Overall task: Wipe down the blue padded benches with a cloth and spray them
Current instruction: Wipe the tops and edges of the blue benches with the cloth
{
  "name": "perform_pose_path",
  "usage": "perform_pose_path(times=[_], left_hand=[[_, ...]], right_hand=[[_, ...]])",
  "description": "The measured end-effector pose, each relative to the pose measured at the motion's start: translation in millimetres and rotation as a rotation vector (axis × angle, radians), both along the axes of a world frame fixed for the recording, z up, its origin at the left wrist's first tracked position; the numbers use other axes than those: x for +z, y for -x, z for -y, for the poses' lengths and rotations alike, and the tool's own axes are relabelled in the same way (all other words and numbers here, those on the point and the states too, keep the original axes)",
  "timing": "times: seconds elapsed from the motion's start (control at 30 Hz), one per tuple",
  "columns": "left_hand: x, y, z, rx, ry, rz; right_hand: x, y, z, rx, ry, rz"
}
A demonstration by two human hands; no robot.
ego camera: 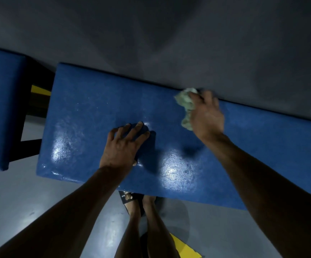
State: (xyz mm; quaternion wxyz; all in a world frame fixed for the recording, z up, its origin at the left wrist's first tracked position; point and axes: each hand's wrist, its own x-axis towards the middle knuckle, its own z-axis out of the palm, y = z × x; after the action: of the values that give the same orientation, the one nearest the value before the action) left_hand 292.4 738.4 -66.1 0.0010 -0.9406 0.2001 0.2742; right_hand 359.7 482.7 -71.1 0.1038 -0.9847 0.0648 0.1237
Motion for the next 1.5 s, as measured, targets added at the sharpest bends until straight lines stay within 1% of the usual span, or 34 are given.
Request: perform_pose_path(times=[0.07,0.13,0.23,0.3,0.4,0.47,0.53,0.6,0.63,0.67,0.77,0.83,0.93,1.03,1.07,1.13,1.2,1.27,1.33,1.4,1.43,1.5], left_hand=[[0.3,0.6,0.2,0.010,0.007,0.000],[1.9,0.6,1.9,0.017,0.008,-0.001],[1.8,1.6,3.6,0.027,0.021,0.018],[1.0,1.7,3.1,0.028,0.020,0.020],[2.6,0.3,2.0,0.014,-0.009,0.003],[5.6,0.8,3.3,-0.004,-0.022,0.001],[7.8,0.8,4.8,-0.009,-0.028,-0.004],[8.8,1.8,5.3,0.000,-0.027,0.002],[8.8,2.3,5.7,0.007,-0.023,0.004],[9.0,2.5,6.0,0.011,-0.023,0.001],[7.4,2.4,6.4,-0.001,-0.026,0.006],[4.2,2.4,4.1,-0.009,-0.020,0.018],[-3.0,3.5,-0.9,-0.013,0.016,0.032],[-5.5,2.3,-4.3,-0.034,0.051,0.043],[-6.7,2.0,-5.6,-0.045,0.058,0.053],[-8.7,1.0,-9.0,-0.064,0.070,0.066],[-8.8,-0.1,-12.2,-0.076,0.084,0.073],[-7.4,-1.2,-17.3,-0.111,0.101,0.070],[-5.4,-5.6,-26.8,-0.157,0.164,0.118],[0.9,-14.6,-42.7,-0.184,0.248,0.202],[5.1,-21.0,-53.8,-0.182,0.279,0.239],[12.7,-36.5,-81.7,-0.138,0.268,0.277]], right_hand=[[2.1,13.9,28.9,-0.112,0.044,0.038],[-0.3,24.5,35.4,-0.204,0.066,0.073],[-6.6,24.0,0.3,-0.365,0.091,0.078],[-9.9,16.0,-41.3,-0.404,0.086,0.063],[-17.3,6.6,-98.0,-0.231,0.024,0.068],[-18.4,4.3,-108.3,-0.096,0.018,0.078],[-12.4,5.1,-90.4,0.067,0.010,0.067],[-4.7,9.9,-53.0,0.200,0.041,0.039],[-2.4,13.4,-30.4,0.202,0.068,0.031],[-1.8,17.6,-6.4,0.148,0.094,0.027],[0.5,37.6,58.0,-0.110,0.130,0.052],[3.9,50.0,80.5,-0.199,0.117,0.042],[1.9,52.5,77.4,-0.248,0.102,0.044],[-7.1,34.9,36.2,-0.404,0.064,0.086],[-9.8,28.1,14.4,-0.426,0.052,0.094],[-12.7,13.5,-37.9,-0.392,0.023,0.087],[-12.1,-0.5,-89.2,-0.302,-0.021,0.069],[-11.1,-11.4,-117.7,-0.202,-0.072,0.056],[-8.7,-17.8,-113.6,-0.108,-0.121,0.023],[-3.4,-16.0,-86.8,-0.031,-0.123,0.025],[-2.2,-12.3,-69.7,-0.027,-0.102,0.049],[-0.8,-1.5,-37.6,-0.119,-0.057,0.105]])
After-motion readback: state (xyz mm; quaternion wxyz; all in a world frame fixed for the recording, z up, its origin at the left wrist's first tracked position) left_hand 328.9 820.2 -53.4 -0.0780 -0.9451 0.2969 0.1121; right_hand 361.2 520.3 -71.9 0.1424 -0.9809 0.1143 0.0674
